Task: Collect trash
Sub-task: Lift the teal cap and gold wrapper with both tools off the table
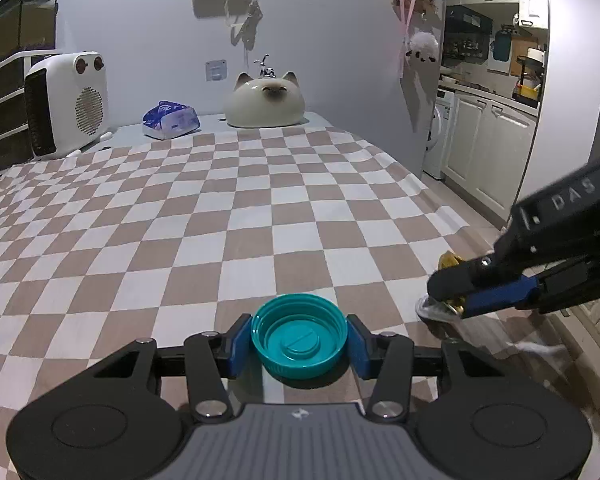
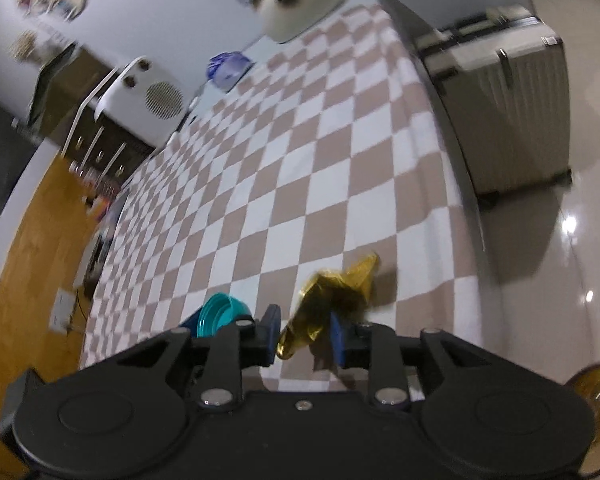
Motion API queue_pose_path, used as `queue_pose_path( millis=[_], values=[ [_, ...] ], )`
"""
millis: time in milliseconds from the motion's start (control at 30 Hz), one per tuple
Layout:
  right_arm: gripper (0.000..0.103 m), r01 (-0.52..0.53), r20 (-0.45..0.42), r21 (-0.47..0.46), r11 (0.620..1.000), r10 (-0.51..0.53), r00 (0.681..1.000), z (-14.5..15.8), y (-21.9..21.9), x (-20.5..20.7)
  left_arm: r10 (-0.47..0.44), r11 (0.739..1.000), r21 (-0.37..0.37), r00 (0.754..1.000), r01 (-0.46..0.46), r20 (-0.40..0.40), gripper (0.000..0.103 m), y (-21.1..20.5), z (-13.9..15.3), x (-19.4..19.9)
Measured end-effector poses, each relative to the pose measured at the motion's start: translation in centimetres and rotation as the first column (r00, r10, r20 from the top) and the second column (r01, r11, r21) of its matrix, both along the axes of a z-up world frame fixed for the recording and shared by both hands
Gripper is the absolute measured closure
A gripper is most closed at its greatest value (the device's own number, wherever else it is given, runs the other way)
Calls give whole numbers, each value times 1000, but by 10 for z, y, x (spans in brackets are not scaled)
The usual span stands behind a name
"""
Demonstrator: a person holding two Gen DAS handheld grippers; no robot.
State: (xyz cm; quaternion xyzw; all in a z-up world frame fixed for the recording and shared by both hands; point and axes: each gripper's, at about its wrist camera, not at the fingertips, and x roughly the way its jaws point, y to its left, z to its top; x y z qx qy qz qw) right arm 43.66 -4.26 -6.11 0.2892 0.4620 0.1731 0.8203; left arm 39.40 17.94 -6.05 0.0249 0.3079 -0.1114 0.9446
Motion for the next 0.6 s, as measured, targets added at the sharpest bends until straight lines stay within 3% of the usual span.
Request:
queue_pose_path(
  millis=[200, 600],
  values=[
    [77, 116, -50, 74, 991, -112, 992, -6, -5, 3, 26, 1000, -8, 1000, -26, -4, 53, 2, 2, -1],
    [86, 4, 110, -104, 995, 7, 994, 9, 0, -22, 43, 999, -18, 999, -43, -8, 53, -8, 14, -14]
  ],
)
